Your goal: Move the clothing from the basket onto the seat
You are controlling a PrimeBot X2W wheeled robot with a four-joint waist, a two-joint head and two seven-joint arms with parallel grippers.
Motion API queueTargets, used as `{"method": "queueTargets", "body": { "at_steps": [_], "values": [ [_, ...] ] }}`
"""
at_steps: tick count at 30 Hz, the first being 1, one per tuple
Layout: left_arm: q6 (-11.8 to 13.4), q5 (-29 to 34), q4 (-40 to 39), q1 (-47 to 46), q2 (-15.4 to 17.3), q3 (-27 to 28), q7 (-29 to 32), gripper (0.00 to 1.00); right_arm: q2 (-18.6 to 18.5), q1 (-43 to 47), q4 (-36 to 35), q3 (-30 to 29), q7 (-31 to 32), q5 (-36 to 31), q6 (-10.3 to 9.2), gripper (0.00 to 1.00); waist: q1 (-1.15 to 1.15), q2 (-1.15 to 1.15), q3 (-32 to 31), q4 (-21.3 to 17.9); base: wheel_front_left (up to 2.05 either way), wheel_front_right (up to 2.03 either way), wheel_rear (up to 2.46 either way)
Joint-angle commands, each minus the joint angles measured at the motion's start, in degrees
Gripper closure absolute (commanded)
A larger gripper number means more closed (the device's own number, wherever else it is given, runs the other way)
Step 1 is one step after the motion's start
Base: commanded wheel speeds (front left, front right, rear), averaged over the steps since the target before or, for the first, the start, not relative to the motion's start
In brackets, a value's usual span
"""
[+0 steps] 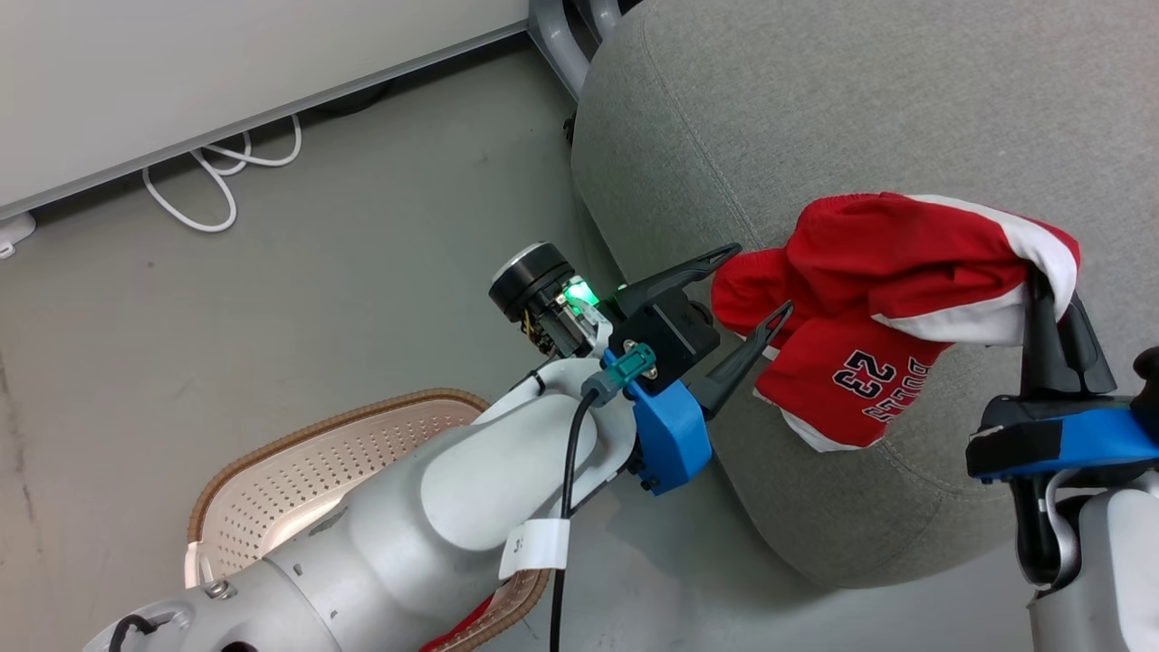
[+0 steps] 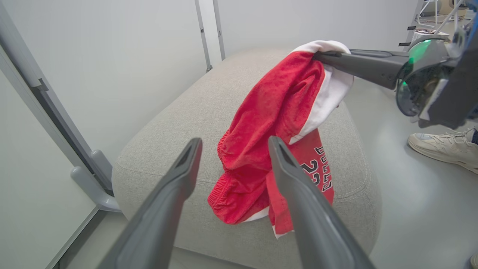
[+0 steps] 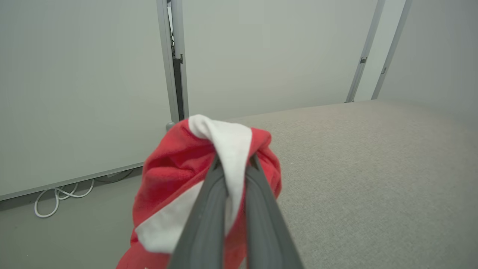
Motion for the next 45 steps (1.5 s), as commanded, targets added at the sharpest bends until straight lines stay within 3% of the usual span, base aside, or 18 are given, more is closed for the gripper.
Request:
{"method": "queueTargets", "body": {
  "at_steps": [1, 11, 18, 25, 30, 34, 39, 45],
  "values": [
    [0.19, 0.43, 0.08, -0.82, 0.23, -0.14, -0.31, 0.0, -0.1, -0.8, -0.44, -0.07, -0.2, -0.2, 0.03, 1.0, 0.0, 0.0, 0.34, 0.19, 0.0, 0.0, 0.0],
    [0.67, 1.57, -1.23, -3.7, 1.32, -0.27, 0.25, 0.0, -2.55, -9.18, -3.68, 0.26, -0.2, -0.35, 0.02, 1.0, 0.0, 0.0, 7.03, 1.58, 0.0, 0.0, 0.0],
    [0.59, 3.89, -2.67, -7.43, 2.79, -0.76, 1.89, 0.0, -6.94, -20.68, -6.77, -3.88, -0.21, -0.12, 0.02, 1.0, 0.0, 0.0, 14.96, 3.15, 0.0, 0.0, 0.0],
    [0.77, 6.48, -4.77, -11.45, 4.51, -1.37, 3.7, 0.0, -15.46, -33.45, -6.55, -12.56, -0.2, 1.35, 0.02, 1.0, 0.0, 0.0, 23.32, 4.55, 0.0, 0.0, 0.0],
    [1.32, 8.01, -7.01, -13.72, 5.26, -1.61, 4.63, 0.0, -23.89, -39.74, -1.96, -16.22, -0.2, 1.95, 0.02, 1.0, 0.0, 0.0, 28.29, 5.52, 0.0, 0.0, 0.0],
    [1.91, 8.77, -8.56, -14.57, 6.35, -1.68, 5.12, 0.0, -27.79, -42.24, 3.07, -18.45, -0.2, 1.94, 0.02, 1.0, 0.0, 0.0, 30.93, 5.84, 0.0, 0.0, 0.0],
    [2.51, 9.46, -10.31, -14.83, 7.26, -1.82, 5.6, 0.0, -28.84, -40.45, 10.05, -20.06, -0.21, -0.24, 0.02, 1.0, 0.0, 0.0, 32.56, 6.33, 0.0, 0.0, 0.0],
    [3.18, 9.37, -11.85, -14.56, 8.11, -1.86, 6.04, 0.0, -25.32, -36.7, 15.93, -21.83, -0.2, -1.39, 0.02, 1.0, 0.0, 0.0, 32.97, 6.08, 0.0, 0.0, 0.0]
  ]
}}
